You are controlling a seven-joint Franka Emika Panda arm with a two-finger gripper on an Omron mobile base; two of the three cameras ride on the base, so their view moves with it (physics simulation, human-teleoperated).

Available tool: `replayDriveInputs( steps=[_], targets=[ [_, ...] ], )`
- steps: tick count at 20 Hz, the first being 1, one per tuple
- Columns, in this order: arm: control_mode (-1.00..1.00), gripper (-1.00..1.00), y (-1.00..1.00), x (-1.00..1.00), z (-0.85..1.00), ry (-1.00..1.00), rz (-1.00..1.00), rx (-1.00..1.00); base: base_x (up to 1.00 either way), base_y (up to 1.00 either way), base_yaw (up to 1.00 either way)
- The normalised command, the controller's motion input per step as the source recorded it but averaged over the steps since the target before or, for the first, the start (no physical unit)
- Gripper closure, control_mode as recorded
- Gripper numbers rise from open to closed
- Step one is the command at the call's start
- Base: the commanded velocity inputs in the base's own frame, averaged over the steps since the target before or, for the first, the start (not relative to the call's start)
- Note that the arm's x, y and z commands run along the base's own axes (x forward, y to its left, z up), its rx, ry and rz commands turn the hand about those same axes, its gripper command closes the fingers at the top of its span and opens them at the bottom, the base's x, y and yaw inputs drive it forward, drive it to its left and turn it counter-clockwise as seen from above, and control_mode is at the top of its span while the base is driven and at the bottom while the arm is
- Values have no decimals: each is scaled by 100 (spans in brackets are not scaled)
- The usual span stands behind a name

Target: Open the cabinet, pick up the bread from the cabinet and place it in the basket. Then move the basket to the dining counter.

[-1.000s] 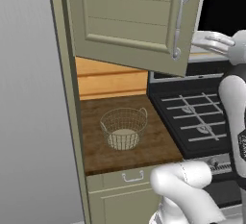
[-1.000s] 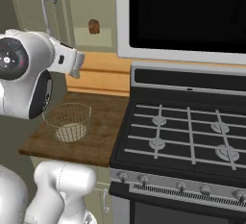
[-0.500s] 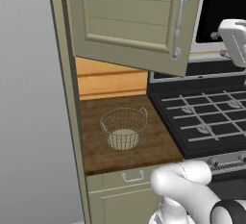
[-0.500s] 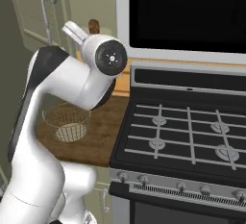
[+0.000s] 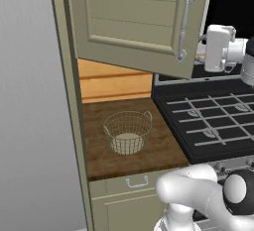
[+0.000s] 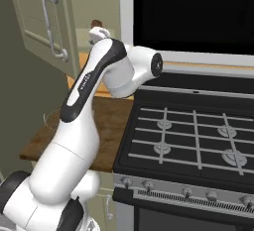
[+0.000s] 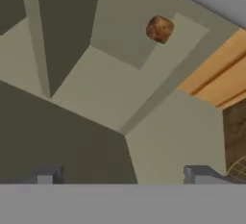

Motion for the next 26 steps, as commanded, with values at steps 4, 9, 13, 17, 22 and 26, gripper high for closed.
replayDriveInputs(
  steps=[4,9,13,17,22,26],
  targets=[
    [-100,-100,100,11,0,1,31,0,0,0,0],
    [-100,-100,100,-76,15,-11,32,-2,0,0,0],
    [-100,-100,100,-100,5,-28,29,-12,0,0,0],
    [-100,-100,100,-70,0,-33,20,-22,0,0,0],
    [-100,-100,100,1,0,-22,3,-21,0,0,0],
    [-100,-100,92,33,0,-12,-10,-17,0,0,0]
  ],
)
